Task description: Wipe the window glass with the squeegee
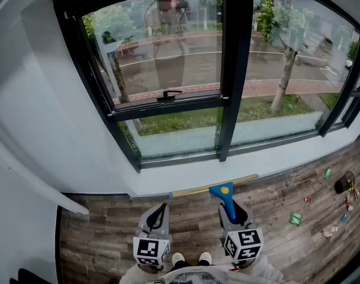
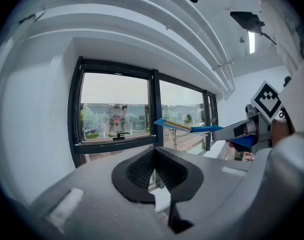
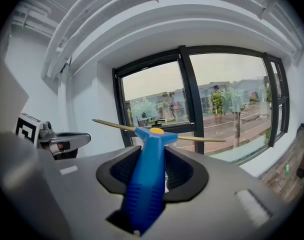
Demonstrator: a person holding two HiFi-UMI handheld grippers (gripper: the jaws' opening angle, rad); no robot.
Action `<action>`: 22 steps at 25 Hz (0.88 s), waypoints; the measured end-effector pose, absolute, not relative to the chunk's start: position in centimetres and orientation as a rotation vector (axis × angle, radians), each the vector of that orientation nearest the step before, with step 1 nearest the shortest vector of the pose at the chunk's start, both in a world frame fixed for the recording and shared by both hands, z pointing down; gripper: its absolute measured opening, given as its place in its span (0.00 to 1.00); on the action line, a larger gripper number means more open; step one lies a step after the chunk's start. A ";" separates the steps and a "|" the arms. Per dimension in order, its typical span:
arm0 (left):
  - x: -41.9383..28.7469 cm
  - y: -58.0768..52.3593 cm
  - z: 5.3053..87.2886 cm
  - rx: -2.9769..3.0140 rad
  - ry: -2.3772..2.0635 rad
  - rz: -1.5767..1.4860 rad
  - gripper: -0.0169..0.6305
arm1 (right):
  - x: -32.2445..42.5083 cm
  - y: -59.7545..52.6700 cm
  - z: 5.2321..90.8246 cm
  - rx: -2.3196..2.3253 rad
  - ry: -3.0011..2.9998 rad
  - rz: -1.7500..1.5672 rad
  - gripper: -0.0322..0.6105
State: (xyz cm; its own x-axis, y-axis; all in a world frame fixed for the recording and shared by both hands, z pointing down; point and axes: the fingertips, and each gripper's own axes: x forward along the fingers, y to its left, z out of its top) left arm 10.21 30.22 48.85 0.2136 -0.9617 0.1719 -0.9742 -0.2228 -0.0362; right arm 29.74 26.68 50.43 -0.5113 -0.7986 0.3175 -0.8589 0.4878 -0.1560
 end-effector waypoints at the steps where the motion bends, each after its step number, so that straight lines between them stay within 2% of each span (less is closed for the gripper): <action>1: 10.3 30.3 48.8 2.386 -1.908 0.248 0.02 | 29.5 26.9 50.3 1.418 -2.539 0.430 0.28; 13: 14.6 29.7 49.7 2.388 -1.904 0.247 0.03 | 31.8 26.6 50.4 1.366 -2.599 0.385 0.28; 22: 12.5 27.0 48.9 2.360 -1.961 0.239 0.03 | 30.2 23.8 50.1 1.329 -2.640 0.384 0.28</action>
